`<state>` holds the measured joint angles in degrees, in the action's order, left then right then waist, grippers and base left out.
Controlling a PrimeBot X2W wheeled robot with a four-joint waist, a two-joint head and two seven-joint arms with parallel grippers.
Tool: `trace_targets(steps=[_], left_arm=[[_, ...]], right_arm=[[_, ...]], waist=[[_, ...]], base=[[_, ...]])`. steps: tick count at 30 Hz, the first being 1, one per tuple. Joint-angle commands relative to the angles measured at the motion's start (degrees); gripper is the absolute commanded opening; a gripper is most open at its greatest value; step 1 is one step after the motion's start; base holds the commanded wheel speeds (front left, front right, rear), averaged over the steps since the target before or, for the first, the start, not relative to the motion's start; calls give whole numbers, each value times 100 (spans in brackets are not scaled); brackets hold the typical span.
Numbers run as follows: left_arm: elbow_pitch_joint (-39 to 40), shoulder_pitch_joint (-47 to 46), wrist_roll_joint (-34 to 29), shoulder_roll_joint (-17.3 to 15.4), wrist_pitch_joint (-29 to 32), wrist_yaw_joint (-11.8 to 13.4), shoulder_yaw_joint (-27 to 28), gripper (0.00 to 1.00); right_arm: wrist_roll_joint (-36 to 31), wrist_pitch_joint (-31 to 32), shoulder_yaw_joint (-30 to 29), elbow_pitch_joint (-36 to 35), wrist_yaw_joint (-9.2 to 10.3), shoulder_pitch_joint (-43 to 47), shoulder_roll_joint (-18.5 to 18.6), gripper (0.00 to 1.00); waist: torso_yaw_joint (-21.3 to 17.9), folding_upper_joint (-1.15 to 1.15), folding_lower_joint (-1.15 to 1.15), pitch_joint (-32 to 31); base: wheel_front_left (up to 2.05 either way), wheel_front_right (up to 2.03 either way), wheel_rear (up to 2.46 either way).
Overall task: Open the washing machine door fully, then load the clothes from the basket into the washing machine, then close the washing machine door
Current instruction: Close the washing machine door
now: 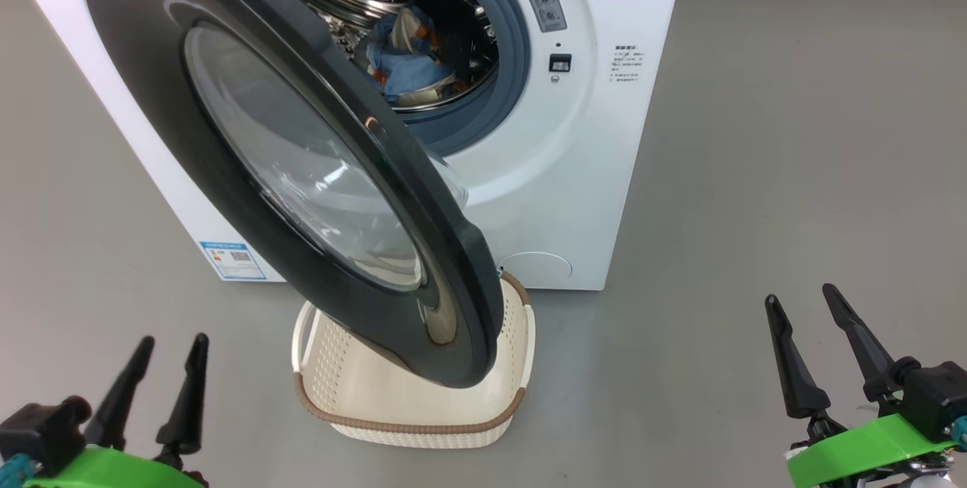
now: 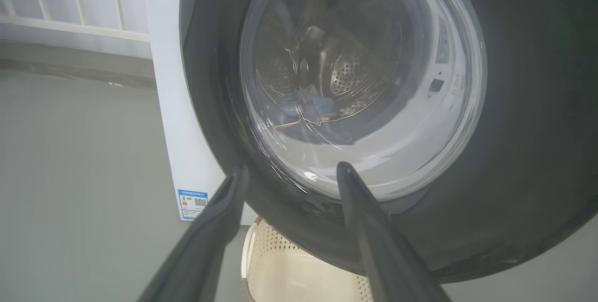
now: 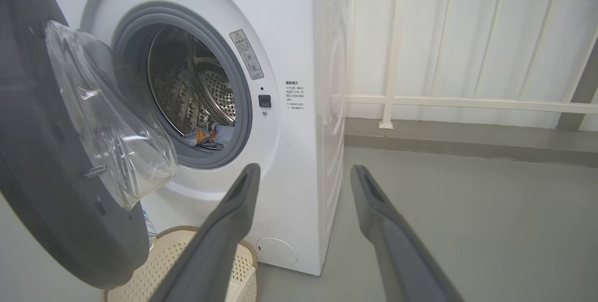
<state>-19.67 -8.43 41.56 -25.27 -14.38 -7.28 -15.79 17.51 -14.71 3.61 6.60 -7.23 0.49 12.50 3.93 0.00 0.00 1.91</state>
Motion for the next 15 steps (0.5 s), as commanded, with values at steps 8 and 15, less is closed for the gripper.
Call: trace_targets(steps=[8,15], left_arm=[[386,208,-988,283,-61,-21,975,100],[351,365,-1193,582,-62,-21,1200,100]], right_arm=[[4,-29,106,-120,-25,-58,111,100],[9,-29,128,-107,-25,-79,98,100]], waist=[[-23,0,0,10],[-45,0,0,43]], base=[[0,0,0],[0,0,0]])
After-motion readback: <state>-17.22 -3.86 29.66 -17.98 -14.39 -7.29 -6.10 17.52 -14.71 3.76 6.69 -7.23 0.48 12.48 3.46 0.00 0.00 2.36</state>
